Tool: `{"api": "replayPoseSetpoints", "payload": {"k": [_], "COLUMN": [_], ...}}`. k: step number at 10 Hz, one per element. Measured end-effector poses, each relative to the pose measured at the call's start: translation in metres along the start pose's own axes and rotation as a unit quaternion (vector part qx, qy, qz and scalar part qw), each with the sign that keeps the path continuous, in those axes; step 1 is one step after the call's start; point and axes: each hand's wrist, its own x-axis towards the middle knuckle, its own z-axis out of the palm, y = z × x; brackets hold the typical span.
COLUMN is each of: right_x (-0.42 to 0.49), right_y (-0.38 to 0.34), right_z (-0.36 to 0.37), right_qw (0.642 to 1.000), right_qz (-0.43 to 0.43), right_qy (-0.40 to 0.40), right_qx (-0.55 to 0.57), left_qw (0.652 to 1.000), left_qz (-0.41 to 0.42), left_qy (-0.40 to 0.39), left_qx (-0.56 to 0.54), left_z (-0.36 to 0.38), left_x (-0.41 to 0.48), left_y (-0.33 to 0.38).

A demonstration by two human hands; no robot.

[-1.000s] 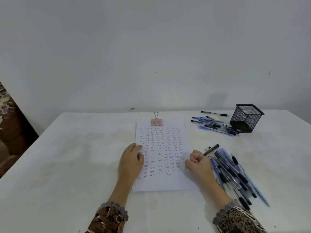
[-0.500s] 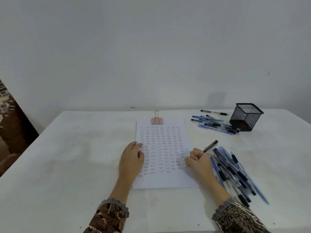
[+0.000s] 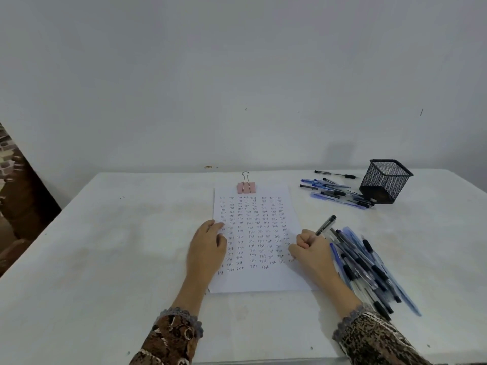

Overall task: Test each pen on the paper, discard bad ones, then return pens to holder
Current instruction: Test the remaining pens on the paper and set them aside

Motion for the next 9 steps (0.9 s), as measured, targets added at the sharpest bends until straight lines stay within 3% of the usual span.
{"api": "replayPoseSetpoints", "payload": {"k": [4, 6, 8, 9], "right_x": [0.000, -0.001, 0.006, 0.010], "right_y": [0.003, 0.001, 0.001, -0.006], "right_z": [-0.001, 0.000, -0.011, -0.012], "right_qw": [1.000, 0.999, 0.985, 0.986], "right_qz": [0.004, -0.033, 0.070, 0.098], "right_qy": [0.026, 0.009, 0.060, 0.053], "right_qx": [-0.010, -0.034, 0.145, 0.128], "left_qw": [1.000, 1.000, 1.000, 1.000], "left_qz": [-0.006, -0.007, -0.007, -0.010], "left_qy": [-0.008, -0.015, -0.020, -0.024], "left_qx": [-0.005, -0.001, 0.002, 0.005], "left_z": [0.000, -0.002, -0.005, -0.007], "left_x": [0.000, -0.001, -0.002, -0.004], "left_y": [0.000, 0.003, 0.005, 0.007]}}
